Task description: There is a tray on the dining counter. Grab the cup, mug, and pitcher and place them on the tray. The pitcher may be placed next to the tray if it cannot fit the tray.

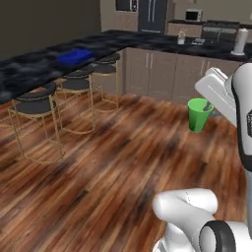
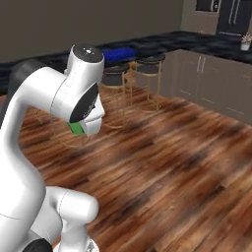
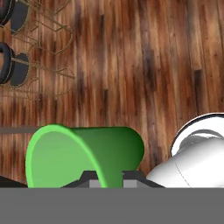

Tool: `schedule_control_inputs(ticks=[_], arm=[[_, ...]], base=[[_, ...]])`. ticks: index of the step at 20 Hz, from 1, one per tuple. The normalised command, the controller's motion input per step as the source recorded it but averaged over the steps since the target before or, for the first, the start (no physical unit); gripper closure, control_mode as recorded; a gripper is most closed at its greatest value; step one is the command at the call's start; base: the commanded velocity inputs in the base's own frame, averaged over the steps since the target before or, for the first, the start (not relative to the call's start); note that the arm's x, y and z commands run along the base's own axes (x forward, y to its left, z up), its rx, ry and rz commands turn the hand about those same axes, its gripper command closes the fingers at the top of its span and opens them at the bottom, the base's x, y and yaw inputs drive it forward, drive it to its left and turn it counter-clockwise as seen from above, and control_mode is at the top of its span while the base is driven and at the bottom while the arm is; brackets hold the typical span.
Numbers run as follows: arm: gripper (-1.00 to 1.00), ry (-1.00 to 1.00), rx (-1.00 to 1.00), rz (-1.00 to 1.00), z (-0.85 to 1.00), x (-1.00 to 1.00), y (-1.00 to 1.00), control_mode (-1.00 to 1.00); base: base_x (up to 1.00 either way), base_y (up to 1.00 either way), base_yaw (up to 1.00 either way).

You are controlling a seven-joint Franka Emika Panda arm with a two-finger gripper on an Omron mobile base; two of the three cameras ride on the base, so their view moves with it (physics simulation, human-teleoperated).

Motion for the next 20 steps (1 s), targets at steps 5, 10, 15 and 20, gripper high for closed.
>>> schedule_control_inputs(ticks=[5,10,15,20], arm=[[1.0,0.0,0.0,0.0,0.0,0.0,0.0,1.0],[1.0,0.0,0.0,0.0,0.0,0.0,0.0,1.0],[1.0,0.0,0.0,0.0,0.0,0.0,0.0,1.0],[1.0,0.0,0.0,0.0,0.0,0.0,0.0,1.0]], base=[[0.67,-0.97,0.6],[0.79,-0.88,0.54],[0.81,-0.79,0.49],[0.42,-0.89,0.48]])
